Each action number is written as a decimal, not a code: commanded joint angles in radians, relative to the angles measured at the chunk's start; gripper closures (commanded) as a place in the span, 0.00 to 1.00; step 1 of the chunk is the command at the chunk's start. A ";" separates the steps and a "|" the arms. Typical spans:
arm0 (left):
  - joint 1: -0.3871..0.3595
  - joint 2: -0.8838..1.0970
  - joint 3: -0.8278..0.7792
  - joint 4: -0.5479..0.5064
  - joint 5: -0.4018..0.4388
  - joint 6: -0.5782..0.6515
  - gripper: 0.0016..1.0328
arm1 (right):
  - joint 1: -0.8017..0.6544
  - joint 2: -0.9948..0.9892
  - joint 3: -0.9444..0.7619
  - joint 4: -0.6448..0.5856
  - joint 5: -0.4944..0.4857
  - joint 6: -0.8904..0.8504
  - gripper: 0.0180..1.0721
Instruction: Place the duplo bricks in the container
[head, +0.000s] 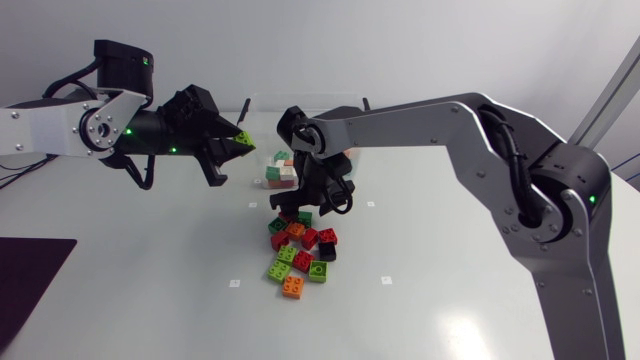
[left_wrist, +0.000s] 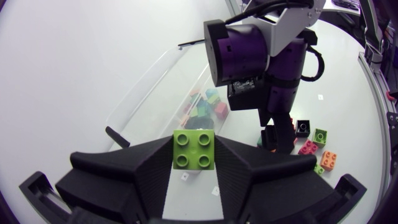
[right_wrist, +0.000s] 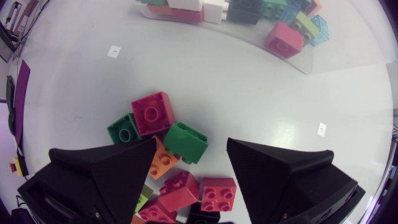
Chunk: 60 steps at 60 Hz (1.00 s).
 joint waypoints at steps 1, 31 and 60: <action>-0.006 -0.023 0.026 0.014 0.014 -0.021 0.76 | -0.025 0.023 0.011 -0.019 0.014 0.041 0.26; -0.023 -0.029 0.063 0.019 0.013 -0.036 0.76 | -0.032 0.052 0.046 -0.034 0.023 0.055 0.37; -0.043 0.035 0.143 0.057 -0.010 -0.080 0.76 | -0.043 0.008 -0.062 0.008 0.020 0.056 0.61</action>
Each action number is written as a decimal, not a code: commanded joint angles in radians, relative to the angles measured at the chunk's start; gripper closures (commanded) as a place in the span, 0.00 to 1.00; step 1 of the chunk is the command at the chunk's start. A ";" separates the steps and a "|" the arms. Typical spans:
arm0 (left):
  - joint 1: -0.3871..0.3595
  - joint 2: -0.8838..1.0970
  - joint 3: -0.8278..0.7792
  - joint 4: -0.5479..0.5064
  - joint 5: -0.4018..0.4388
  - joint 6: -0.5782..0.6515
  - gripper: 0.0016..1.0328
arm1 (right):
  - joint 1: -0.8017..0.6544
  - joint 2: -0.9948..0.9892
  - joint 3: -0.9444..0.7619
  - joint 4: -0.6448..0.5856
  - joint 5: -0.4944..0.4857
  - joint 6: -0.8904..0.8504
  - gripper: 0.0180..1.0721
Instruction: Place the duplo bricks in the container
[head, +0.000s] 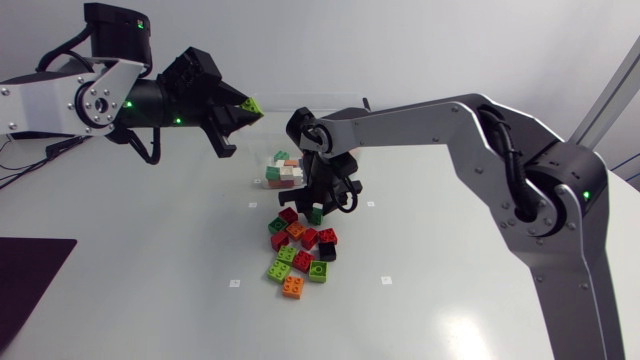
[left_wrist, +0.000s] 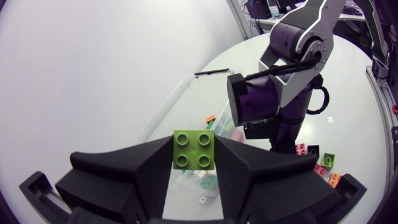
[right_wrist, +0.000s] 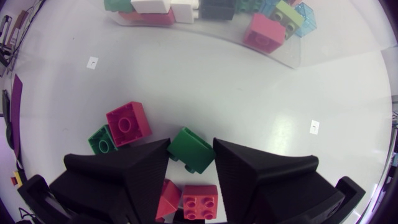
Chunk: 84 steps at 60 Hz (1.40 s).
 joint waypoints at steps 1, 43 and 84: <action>-0.008 0.043 0.050 0.013 0.001 -0.025 0.76 | -0.012 -0.010 -0.060 -0.002 -0.002 0.022 0.62; -0.037 0.350 0.309 0.027 -0.059 -0.125 0.76 | -0.077 -0.381 -0.323 0.059 0.007 -0.031 0.66; 0.007 -0.104 -0.064 -0.064 -0.059 -0.111 0.04 | -0.136 -0.418 0.024 -0.073 -0.027 -0.072 0.66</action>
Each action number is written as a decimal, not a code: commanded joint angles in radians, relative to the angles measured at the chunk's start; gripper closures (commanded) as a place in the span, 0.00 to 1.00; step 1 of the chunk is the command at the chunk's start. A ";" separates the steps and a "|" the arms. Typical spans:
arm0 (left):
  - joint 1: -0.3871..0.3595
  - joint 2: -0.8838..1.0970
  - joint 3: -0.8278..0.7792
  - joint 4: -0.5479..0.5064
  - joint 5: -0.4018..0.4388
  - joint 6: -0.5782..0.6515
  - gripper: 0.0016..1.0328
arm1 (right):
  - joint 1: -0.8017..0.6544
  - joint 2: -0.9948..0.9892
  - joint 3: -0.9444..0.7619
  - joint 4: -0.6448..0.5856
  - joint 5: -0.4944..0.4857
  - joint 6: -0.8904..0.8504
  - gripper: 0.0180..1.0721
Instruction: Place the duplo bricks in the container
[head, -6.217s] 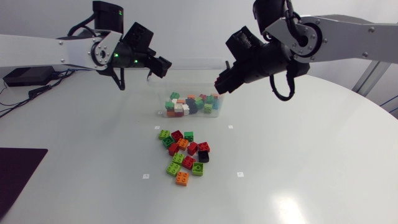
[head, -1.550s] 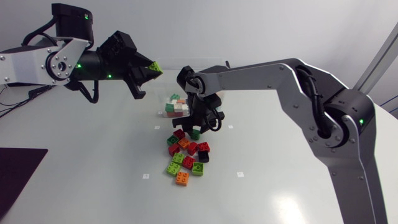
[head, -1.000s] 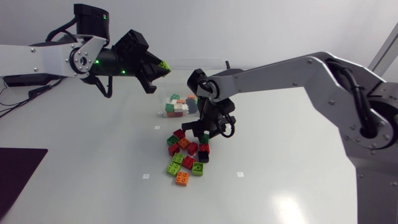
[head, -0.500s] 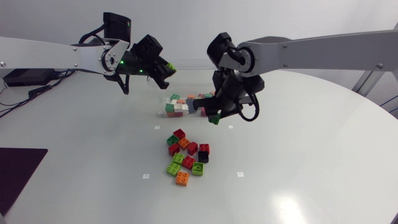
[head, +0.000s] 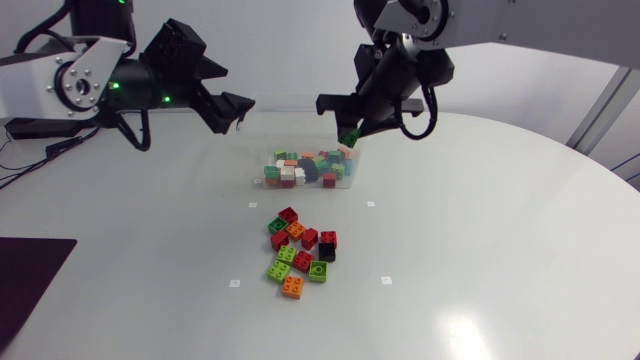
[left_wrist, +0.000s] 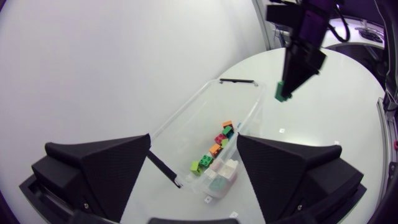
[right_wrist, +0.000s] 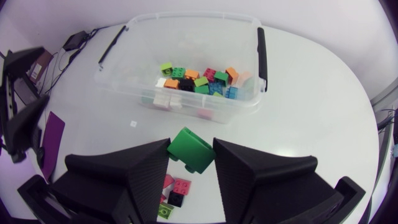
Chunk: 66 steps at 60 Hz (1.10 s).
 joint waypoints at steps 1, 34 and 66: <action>-0.016 -0.066 -0.105 -0.047 0.020 0.053 0.04 | -0.013 0.016 0.061 -0.017 -0.010 -0.017 0.66; -0.091 0.017 -0.413 0.002 0.026 0.237 0.04 | -0.033 0.228 0.371 -0.024 -0.055 -0.029 0.69; -0.134 0.264 -0.446 0.241 -0.035 0.247 0.05 | -0.083 0.685 1.099 -0.340 -0.042 -0.074 0.06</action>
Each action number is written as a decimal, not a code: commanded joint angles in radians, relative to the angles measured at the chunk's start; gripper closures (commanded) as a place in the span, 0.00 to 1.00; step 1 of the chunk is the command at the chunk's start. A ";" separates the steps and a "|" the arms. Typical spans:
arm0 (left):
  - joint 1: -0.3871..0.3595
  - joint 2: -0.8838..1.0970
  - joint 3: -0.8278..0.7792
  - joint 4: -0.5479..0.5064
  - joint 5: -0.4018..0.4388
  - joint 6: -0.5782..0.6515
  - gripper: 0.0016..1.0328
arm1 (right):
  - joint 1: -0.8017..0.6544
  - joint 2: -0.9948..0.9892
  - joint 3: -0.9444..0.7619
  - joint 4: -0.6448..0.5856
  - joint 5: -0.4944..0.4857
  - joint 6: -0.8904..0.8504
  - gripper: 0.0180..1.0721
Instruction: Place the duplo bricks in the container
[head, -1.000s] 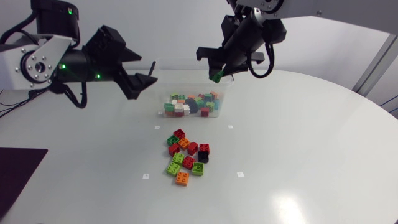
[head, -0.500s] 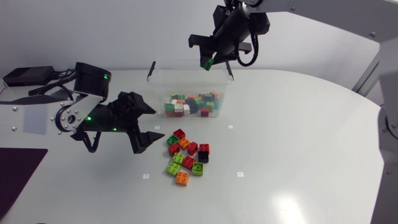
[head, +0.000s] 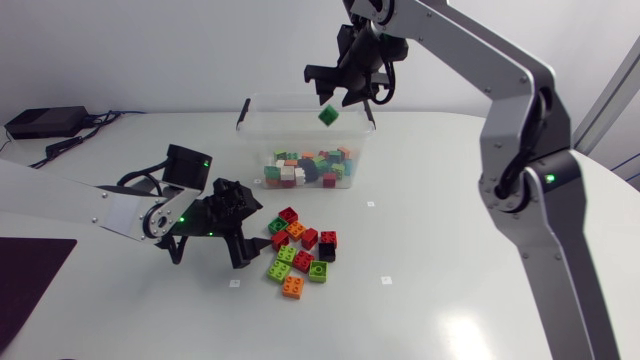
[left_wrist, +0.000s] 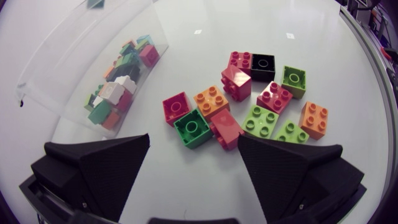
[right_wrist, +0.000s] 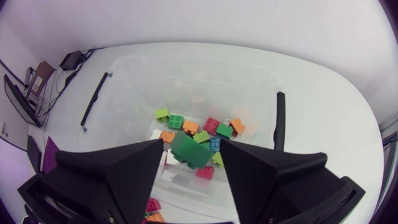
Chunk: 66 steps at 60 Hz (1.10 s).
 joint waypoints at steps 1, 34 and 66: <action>-0.011 0.048 -0.007 0.028 -0.008 0.009 0.05 | -0.010 0.132 0.257 -0.119 0.011 -0.019 0.05; -0.008 0.158 0.088 0.066 -0.035 -0.044 0.05 | 0.027 -0.204 -0.163 -0.225 0.022 0.010 0.05; -0.042 0.209 0.135 0.066 -0.080 -0.124 0.07 | 0.084 -0.474 -0.719 -0.021 0.088 0.030 0.05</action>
